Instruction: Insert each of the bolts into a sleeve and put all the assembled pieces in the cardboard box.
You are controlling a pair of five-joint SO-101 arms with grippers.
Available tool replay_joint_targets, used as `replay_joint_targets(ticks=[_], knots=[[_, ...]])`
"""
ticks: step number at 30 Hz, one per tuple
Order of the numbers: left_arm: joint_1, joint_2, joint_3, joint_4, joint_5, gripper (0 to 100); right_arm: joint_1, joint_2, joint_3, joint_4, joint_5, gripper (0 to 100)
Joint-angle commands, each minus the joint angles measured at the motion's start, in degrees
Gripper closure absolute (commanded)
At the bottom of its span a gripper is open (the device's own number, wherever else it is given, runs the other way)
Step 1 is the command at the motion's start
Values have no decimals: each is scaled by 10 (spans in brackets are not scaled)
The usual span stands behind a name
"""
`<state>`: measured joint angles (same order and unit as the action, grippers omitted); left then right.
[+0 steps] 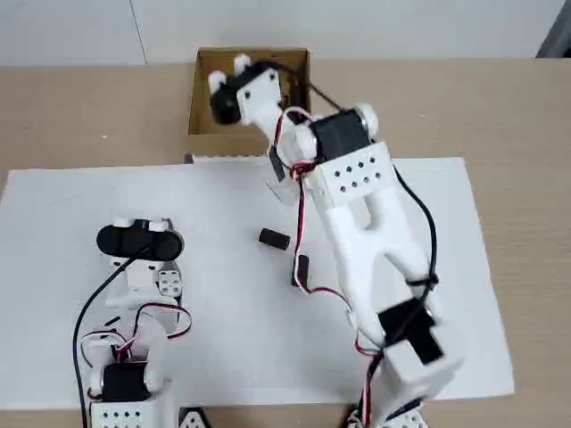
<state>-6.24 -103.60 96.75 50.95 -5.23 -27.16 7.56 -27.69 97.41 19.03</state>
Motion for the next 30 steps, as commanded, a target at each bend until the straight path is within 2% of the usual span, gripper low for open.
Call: replay_joint_targets(ticks=[1, 7, 13, 20, 30], knots=[[-3, -4, -4, 3, -2, 991, -11, -66, 83, 1, -5, 995], [-3, -4, -4, 3, -2, 991, -20, -67, 163, -9, 4, 991], [-3, -4, -4, 3, -2, 991, -20, -67, 240, -64, 170, 989], [-3, -4, -4, 3, -2, 991, -29, -67, 313, -158, 207, 869], [-3, -4, -4, 3, -2, 992, -38, -67, 385, -290, 236, 859]])
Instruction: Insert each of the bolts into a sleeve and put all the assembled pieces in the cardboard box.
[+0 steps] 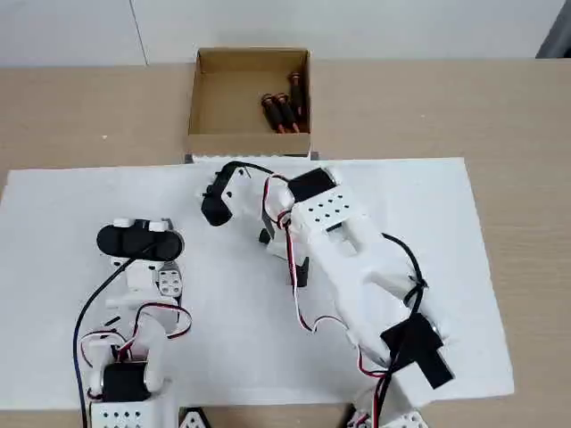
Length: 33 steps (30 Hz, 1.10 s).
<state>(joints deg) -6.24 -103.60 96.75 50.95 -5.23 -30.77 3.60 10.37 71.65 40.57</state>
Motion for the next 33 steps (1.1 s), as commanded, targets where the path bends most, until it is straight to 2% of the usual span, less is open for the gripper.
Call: replay_joint_targets(ticks=[1, 28, 33], knots=[[-3, -4, -4, 3, -2, 992, -2, -25, 8, -40, 30, 859], [-3, -4, -4, 3, -2, 992, -2, 221, -149, -49, 62, 865], [-3, -4, -4, 3, -2, 992, -6, 234, -164, -44, 62, 993]])
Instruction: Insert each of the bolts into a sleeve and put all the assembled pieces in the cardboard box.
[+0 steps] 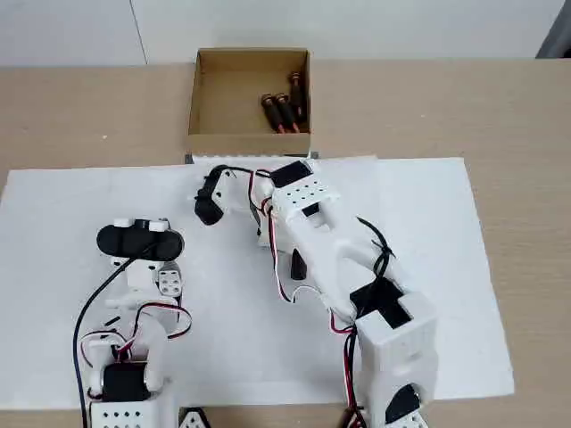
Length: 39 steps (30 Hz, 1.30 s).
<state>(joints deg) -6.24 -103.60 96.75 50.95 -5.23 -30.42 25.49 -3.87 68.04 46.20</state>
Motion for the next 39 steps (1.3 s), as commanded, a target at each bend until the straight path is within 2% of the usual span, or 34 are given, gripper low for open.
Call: replay_joint_targets(ticks=[1, 7, 22, 27, 31, 35, 39], knots=[[-3, -4, -4, 3, -2, 992, -11, 15, -21, -7, 5, 995], [-3, -4, -4, 3, -2, 992, -13, 14, -58, 46, -4, 992], [-3, -4, -4, 3, -2, 992, -11, 14, -332, 299, -175, 995], [-2, -4, -4, 1, -2, 992, -8, -30, -335, 309, -235, 995], [-2, -4, -4, 1, -2, 992, -8, -82, -331, 312, -245, 995], [-2, -4, -4, 3, -2, 992, -4, -134, -271, 314, -247, 995], [-2, -4, -4, 3, -3, 992, 11, -214, -185, 313, -287, 995]])
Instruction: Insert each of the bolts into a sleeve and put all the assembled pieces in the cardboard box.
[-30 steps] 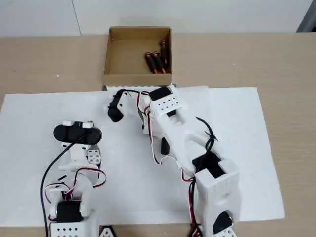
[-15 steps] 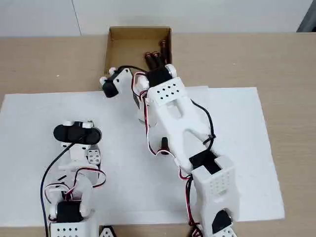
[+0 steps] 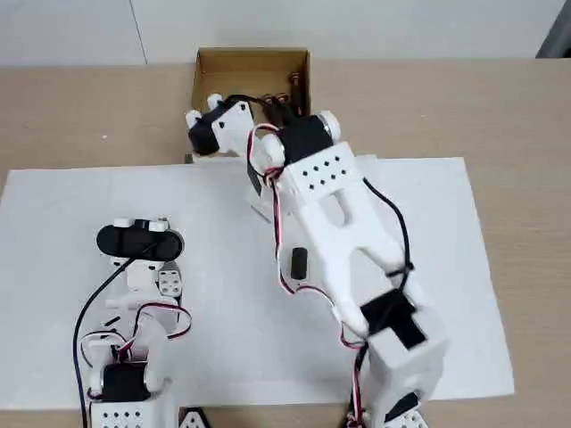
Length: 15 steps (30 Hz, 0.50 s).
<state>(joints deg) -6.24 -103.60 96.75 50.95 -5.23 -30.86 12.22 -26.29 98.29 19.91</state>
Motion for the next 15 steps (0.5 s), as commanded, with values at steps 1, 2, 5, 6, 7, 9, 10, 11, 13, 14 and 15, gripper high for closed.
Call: replay_joint_targets(ticks=[1, 2, 5, 6, 7, 9, 10, 11, 13, 14, 15], knots=[[-2, -4, -4, 3, -3, 992, 22, -101, 64, 10, -30, 995], [-2, -4, -4, 3, -3, 992, 26, -120, 91, 10, -35, 995], [-2, -4, -4, 3, -3, 992, 55, -181, 181, 9, -58, 995], [-2, -4, -4, 3, -3, 992, 65, -202, 212, 9, -67, 995], [-3, -4, -4, 3, -3, 993, 77, -223, 241, 8, -76, 995], [-3, -4, -4, 3, -4, 993, 99, -264, 299, 8, -101, 995], [-3, -4, -4, 3, -4, 993, 108, -284, 324, 8, -113, 995], [-3, -4, -4, 3, -4, 993, 117, -305, 349, 8, -123, 995], [-3, -4, -4, 3, -4, 993, 136, -342, 394, 4, -137, 995], [-3, -4, -4, 3, -4, 993, 144, -362, 413, 1, -140, 995], [-3, -4, -4, 3, -4, 993, 152, -379, 430, 0, -143, 995]])
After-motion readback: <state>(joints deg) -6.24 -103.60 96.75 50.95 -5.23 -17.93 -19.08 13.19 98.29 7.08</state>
